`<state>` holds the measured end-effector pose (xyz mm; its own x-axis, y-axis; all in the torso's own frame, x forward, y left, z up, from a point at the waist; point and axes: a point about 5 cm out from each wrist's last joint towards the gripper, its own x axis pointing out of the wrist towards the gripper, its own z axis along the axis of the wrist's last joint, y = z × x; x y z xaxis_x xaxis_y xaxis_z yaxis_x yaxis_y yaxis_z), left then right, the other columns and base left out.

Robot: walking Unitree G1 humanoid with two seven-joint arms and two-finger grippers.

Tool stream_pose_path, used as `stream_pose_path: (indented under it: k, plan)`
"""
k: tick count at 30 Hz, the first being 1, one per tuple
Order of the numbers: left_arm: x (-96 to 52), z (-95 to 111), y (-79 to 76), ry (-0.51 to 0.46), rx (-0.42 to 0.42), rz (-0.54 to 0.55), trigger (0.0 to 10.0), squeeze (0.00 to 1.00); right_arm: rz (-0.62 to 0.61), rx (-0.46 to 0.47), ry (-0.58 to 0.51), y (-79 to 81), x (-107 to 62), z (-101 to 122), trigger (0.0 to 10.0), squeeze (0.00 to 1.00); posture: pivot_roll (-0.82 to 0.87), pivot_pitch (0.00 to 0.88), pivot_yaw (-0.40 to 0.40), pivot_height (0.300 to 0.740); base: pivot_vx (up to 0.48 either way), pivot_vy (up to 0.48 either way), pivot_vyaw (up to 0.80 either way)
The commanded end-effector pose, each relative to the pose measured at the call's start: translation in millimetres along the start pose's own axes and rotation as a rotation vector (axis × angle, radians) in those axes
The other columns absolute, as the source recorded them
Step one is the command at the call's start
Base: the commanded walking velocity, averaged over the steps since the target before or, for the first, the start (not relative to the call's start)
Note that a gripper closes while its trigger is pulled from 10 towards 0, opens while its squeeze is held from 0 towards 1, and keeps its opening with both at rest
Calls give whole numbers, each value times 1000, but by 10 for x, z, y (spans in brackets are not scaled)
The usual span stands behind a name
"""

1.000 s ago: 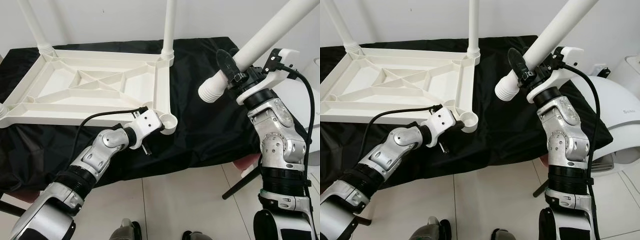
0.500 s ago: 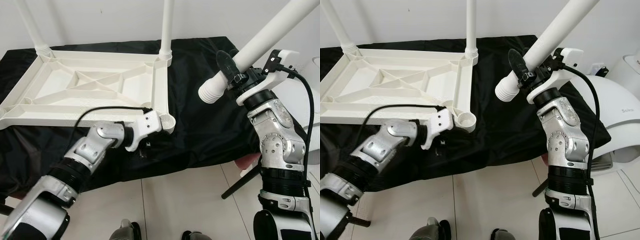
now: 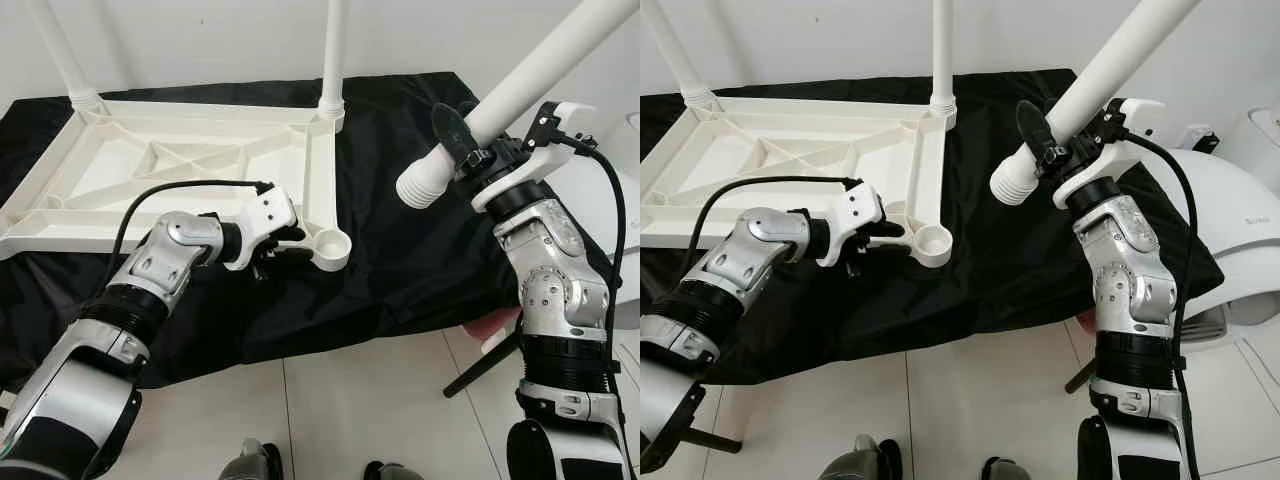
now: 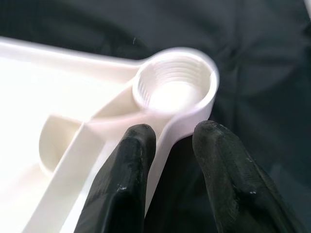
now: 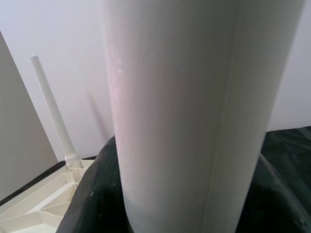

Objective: Building children table

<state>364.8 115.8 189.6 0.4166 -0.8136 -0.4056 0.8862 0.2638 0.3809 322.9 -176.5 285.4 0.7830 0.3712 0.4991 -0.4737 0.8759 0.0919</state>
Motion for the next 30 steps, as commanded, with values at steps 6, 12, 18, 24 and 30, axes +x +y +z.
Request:
stream_pose_path:
  k: [6, 12, 18, 24, 30]
  plan:
    - [-26, -139, 142, 82, 24, 232, 10000, 0, 11, -10, -34, 16, 21, 70, 10000, 0, -21, 129, 41, 740, 0, 0, 0]
    - [-29, -222, 208, 145, 51, 318, 10000, 0, 15, -15, -36, 22, 31, 87, 10000, 0, -22, 130, 40, 740, 0, 0, 0]
    - [-16, -297, 212, 200, 61, 341, 10000, 0, 14, -15, -39, 25, 30, 100, 10000, 0, -25, 138, 41, 740, 0, 0, 0]
    - [27, -363, 111, 234, 89, 240, 10000, 0, 8, -20, -39, 19, 33, 108, 10000, 0, -24, 143, 42, 740, 0, 0, 0]
    - [115, -347, -37, 192, 60, 92, 10000, 0, 6, -19, -40, 17, 38, 106, 10000, 0, -21, 144, 43, 740, 0, 0, 0]
